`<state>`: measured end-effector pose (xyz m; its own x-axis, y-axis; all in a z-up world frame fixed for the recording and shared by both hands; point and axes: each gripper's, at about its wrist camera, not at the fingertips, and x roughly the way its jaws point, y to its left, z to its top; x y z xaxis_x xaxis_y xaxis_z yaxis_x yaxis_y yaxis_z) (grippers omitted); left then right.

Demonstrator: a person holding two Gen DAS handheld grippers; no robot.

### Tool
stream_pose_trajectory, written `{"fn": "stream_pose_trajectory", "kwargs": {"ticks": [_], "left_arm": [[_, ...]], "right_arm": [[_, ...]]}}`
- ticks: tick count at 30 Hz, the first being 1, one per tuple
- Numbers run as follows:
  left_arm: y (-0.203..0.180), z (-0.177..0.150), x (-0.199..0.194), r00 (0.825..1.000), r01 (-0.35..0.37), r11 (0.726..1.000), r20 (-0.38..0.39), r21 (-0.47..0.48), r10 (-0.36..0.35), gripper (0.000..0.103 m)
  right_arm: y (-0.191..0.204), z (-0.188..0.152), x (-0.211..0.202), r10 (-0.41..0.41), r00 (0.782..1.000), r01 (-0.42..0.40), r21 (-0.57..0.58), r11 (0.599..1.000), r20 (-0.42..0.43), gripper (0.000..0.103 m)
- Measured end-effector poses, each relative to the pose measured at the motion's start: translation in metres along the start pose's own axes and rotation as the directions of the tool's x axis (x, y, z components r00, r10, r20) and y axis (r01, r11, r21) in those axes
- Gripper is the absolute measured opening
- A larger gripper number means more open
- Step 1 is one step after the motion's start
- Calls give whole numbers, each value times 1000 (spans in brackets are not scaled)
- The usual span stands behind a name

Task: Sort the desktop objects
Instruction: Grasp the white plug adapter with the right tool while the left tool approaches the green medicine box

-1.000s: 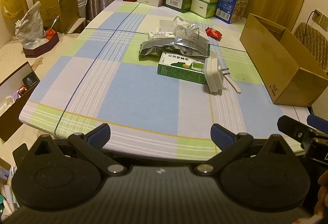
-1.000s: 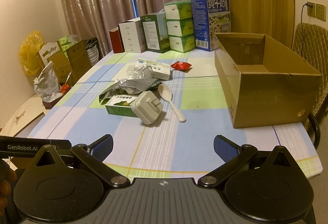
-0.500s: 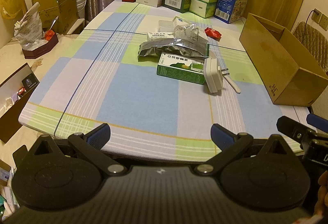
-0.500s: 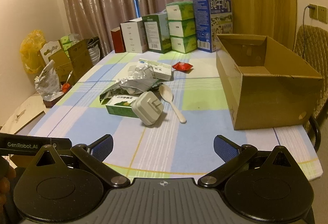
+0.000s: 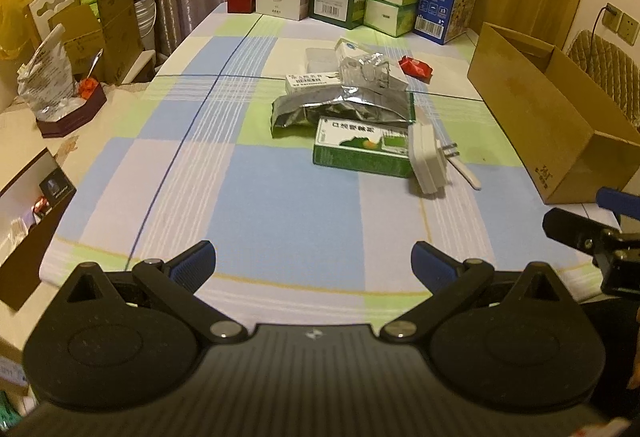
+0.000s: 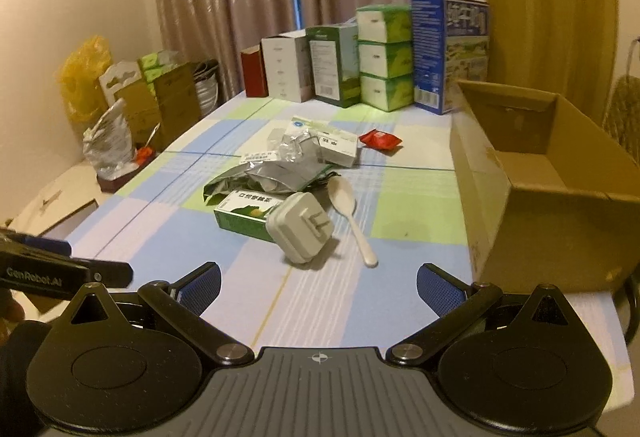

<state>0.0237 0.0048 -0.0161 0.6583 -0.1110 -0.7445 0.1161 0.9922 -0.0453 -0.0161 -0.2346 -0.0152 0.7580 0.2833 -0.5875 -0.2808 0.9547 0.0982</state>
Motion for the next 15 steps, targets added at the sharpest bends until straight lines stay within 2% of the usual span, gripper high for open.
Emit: {"fn": "stream_pose_trajectory", "kwargs": {"ticks": [8, 15], "left_arm": [[6, 28, 29, 999, 48, 991, 0, 123, -49, 102], [1, 45, 66, 992, 123, 939, -4, 322, -128, 102]], "right_arm": [[-4, 23, 38, 59, 998, -62, -196, 979, -21, 101], [-4, 25, 79, 128, 988, -152, -363, 919, -91, 101]]}}
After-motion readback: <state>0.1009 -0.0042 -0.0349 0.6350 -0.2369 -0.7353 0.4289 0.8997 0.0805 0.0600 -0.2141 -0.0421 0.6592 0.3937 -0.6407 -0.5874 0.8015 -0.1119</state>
